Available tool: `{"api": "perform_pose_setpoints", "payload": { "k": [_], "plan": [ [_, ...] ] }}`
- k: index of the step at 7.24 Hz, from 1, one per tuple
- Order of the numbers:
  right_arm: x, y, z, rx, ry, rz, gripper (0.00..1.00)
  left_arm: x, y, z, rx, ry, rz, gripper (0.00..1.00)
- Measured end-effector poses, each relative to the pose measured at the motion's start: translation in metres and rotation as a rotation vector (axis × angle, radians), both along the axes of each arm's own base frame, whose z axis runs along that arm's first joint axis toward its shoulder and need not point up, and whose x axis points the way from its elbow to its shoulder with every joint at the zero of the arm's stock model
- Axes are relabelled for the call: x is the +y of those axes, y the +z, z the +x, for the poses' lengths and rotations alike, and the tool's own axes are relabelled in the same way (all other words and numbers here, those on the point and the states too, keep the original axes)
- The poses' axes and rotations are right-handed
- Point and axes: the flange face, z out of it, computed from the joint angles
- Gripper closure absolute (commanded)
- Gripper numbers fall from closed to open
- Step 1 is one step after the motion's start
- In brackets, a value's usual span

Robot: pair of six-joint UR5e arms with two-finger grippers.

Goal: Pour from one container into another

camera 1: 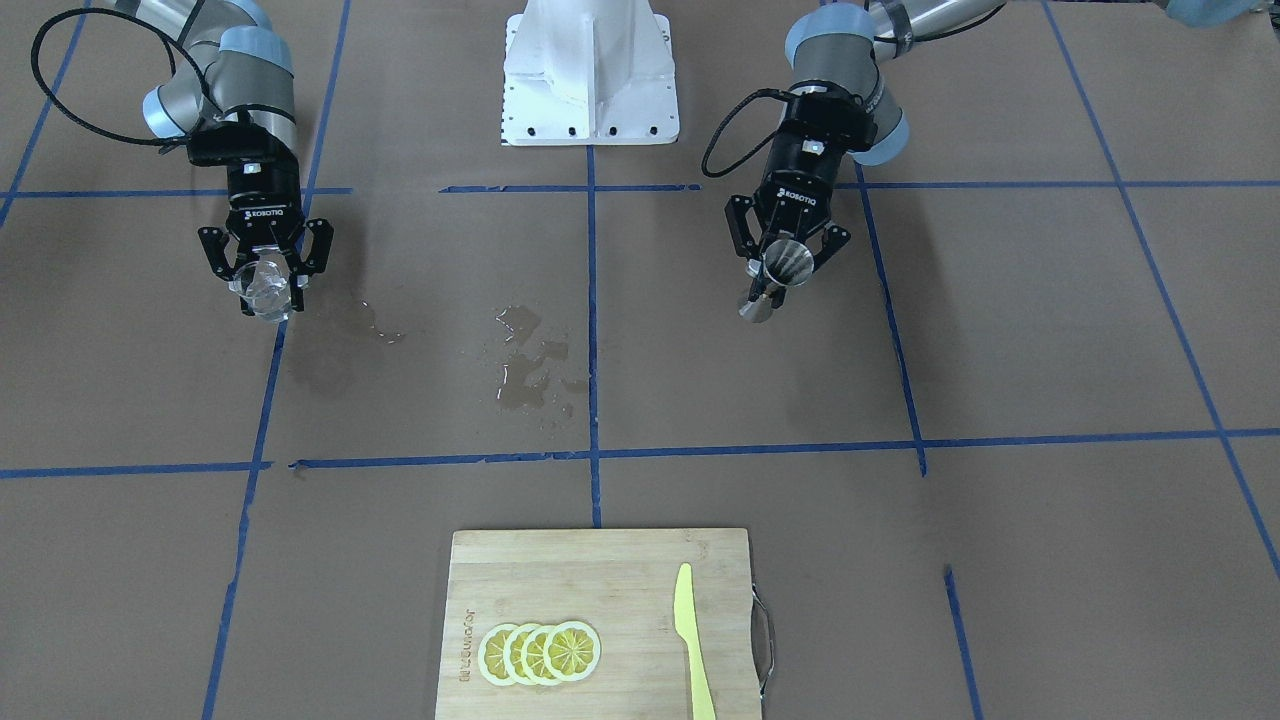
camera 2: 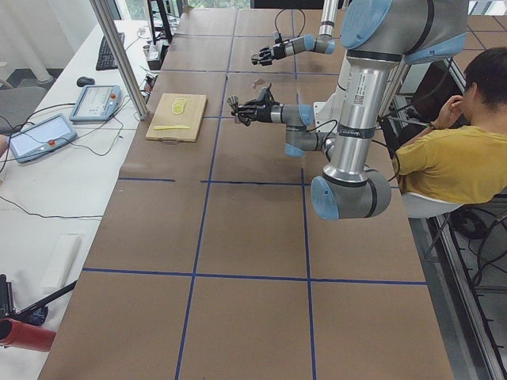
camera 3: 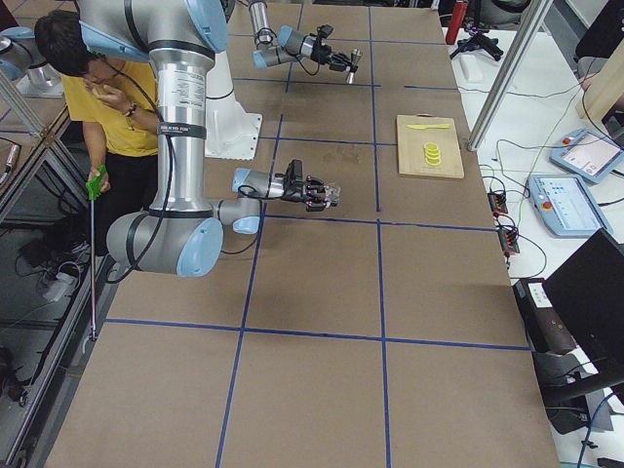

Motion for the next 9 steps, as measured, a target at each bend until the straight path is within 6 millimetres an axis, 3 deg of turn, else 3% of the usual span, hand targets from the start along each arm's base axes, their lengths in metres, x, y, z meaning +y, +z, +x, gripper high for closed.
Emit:
{"api": "perform_pose_setpoints", "payload": {
  "k": [2, 4, 7, 9],
  "plan": [
    [-0.009, -0.043, -0.024, 0.019, 0.001, 0.015, 1.0, -0.007, -0.014, 0.009, -0.021, 0.025, 0.015, 1.0],
    [-0.023, -0.095, -0.045, 0.037, 0.008, 0.021, 1.0, -0.027, -0.022, 0.027, -0.048, 0.031, 0.024, 1.0],
    [-0.048, -0.185, -0.061, 0.077, 0.002, 0.009, 0.99, -0.058, -0.043, 0.048, -0.086, 0.029, 0.048, 1.0],
    [-0.067, -0.23, -0.064, 0.119, -0.002, 0.005, 1.0, -0.074, -0.053, 0.069, -0.097, 0.034, 0.047, 1.0]
  ]
}}
